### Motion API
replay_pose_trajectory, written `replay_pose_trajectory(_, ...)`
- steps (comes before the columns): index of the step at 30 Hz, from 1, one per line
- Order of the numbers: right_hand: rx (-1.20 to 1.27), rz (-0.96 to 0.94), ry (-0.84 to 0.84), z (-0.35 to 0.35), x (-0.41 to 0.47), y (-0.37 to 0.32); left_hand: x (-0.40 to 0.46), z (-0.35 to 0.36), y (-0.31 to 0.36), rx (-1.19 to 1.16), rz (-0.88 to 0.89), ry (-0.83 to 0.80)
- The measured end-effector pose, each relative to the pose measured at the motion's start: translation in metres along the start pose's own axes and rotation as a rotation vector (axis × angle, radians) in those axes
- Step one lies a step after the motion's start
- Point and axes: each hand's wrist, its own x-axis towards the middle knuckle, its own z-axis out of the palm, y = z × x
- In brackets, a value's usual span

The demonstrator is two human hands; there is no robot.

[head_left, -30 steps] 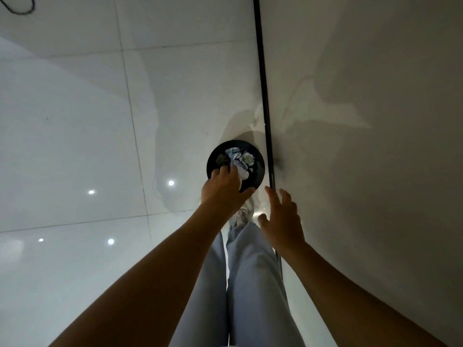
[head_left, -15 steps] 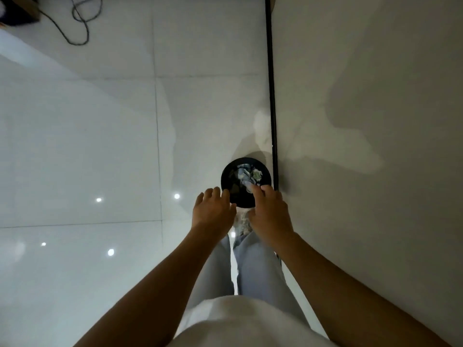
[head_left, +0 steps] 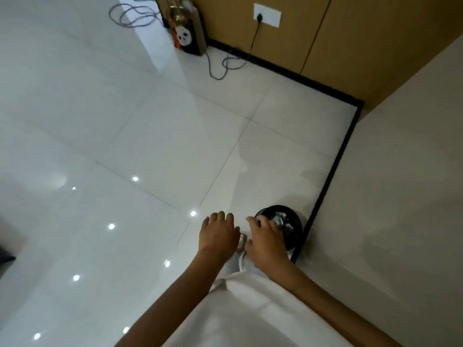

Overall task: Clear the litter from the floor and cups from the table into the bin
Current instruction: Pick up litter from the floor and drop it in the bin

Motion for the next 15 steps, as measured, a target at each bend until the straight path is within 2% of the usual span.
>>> replay_pose_trajectory(10, -0.343, -0.307, -0.143, 0.022, -0.025, -0.073, -0.114, 0.043, -0.065, -0.269, -0.383, 0.115)
replay_pose_trajectory(15, -0.484, -0.510, -0.217, 0.066, -0.056, -0.150, -0.188, 0.079, -0.122, -0.410, -0.615, 0.173)
